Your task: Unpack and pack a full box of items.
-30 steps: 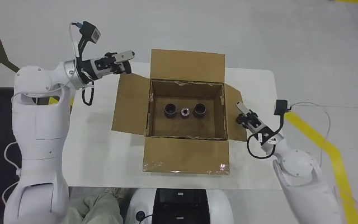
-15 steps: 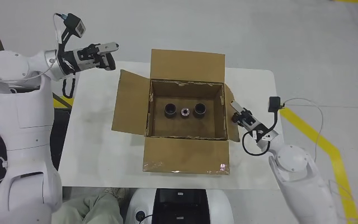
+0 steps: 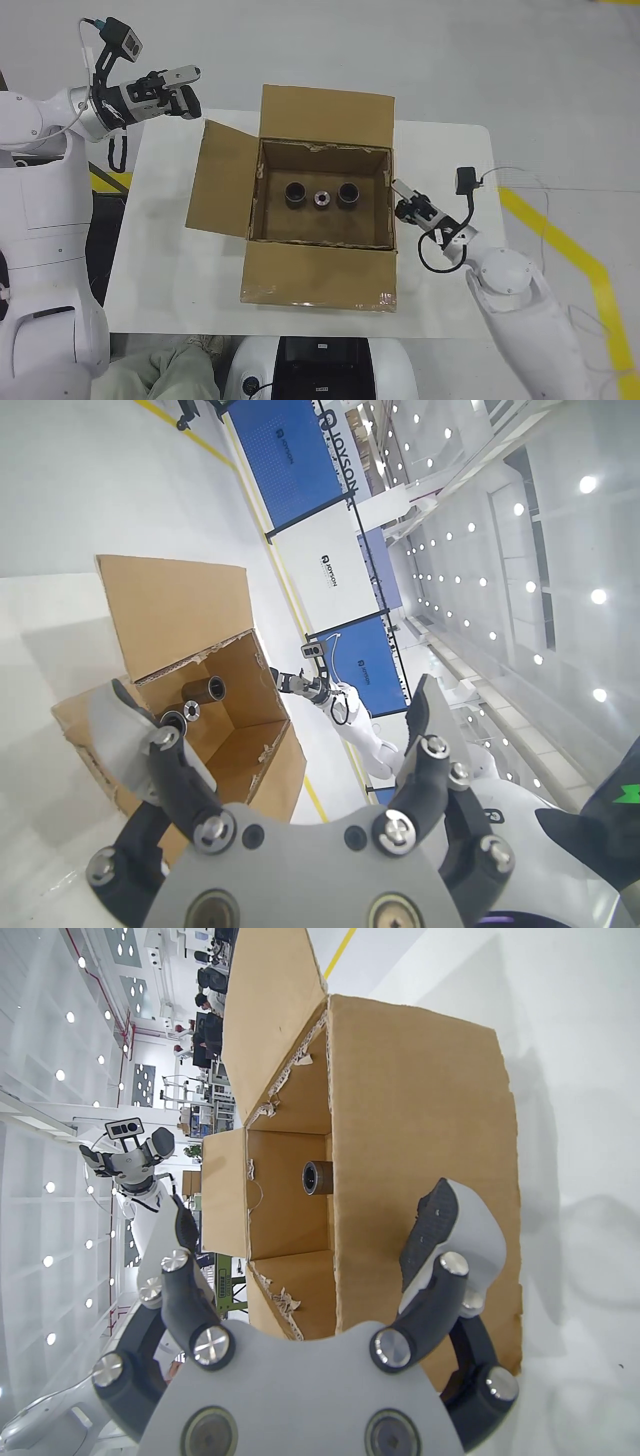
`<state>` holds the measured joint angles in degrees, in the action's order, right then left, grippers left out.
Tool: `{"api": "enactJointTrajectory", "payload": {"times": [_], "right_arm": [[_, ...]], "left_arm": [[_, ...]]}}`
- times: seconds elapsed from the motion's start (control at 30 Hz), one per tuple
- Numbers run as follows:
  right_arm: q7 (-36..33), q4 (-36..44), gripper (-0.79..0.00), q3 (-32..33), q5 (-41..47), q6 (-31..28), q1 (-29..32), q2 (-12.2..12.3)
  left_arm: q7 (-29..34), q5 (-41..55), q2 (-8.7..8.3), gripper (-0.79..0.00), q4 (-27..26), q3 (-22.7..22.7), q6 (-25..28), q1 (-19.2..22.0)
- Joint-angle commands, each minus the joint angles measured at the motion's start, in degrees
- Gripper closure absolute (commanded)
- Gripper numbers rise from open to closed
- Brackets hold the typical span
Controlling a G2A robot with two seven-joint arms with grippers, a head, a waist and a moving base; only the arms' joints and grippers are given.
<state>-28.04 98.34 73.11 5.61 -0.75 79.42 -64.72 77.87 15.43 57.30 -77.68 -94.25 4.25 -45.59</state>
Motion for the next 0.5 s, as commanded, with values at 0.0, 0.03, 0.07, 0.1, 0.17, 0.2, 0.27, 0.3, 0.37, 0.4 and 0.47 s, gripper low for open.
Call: {"api": "enactJointTrajectory", "payload": {"times": [0.0, 0.03, 0.07, 0.1, 0.17, 0.2, 0.27, 0.3, 0.37, 0.4, 0.47], "right_arm": [[0.09, -0.56, -0.785, -0.64, 0.06, -0.1, -0.71, -0.15], [0.24, -0.73, -0.785, -0.89, -0.03, -0.12, -0.99, -0.22], [0.29, -0.87, -0.785, -1.09, -0.1, -0.1, -1.19, -0.27], [0.38, -0.88, -0.785, -1.15, -0.24, -0.12, -1.38, -0.3], [0.79, -0.44, -0.785, -0.9, -1.01, -0.05, -1.54, -0.29], [1.15, 0.12, -0.785, -0.65, -1.83, 0.15, -1.46, -0.24], [1.83, 2.02, -0.785, 0.0, -3.69, 0.76, -1.09, -0.1], [1.98, 3.15, -0.785, 0.38, -4.71, 1.35, -0.86, -0.01], [2.07, 5.67, -0.785, 1.16, -7.14, 2.83, -0.59, 0.2], [1.91, 6.97, -0.785, 1.46, -8.23, 3.56, -0.54, 0.29], [1.14, 9.3, -0.785, 1.9, -9.51, 4.53, -0.69, 0.41]], "left_arm": [[0.0, 0.0, 0.0, -0.785, 0.0, 0.0, 0.0, 0.0], [0.0, 0.0, 0.0, -0.785, 0.0, 0.0, 0.0, 0.0], [0.0, 0.0, 0.0, -0.785, 0.0, 0.0, 0.0, 0.0], [0.0, 0.0, 0.0, -0.785, 0.0, 0.0, 0.0, 0.0], [0.0, 0.0, 0.0, -0.785, 0.0, 0.0, 0.0, 0.0], [0.0, 0.0, 0.0, -0.785, 0.0, 0.0, 0.0, 0.0], [0.0, 0.0, 0.0, -0.785, 0.0, 0.0, 0.0, 0.0], [0.0, 0.0, 0.0, -0.785, 0.0, 0.0, 0.0, 0.0], [0.0, 0.0, 0.0, -0.785, 0.0, 0.0, 0.0, 0.0], [0.0, 0.0, 0.0, -0.785, 0.0, 0.0, 0.0, 0.0], [0.0, 0.0, 0.0, -0.785, 0.0, 0.0, 0.0, 0.0]]}}
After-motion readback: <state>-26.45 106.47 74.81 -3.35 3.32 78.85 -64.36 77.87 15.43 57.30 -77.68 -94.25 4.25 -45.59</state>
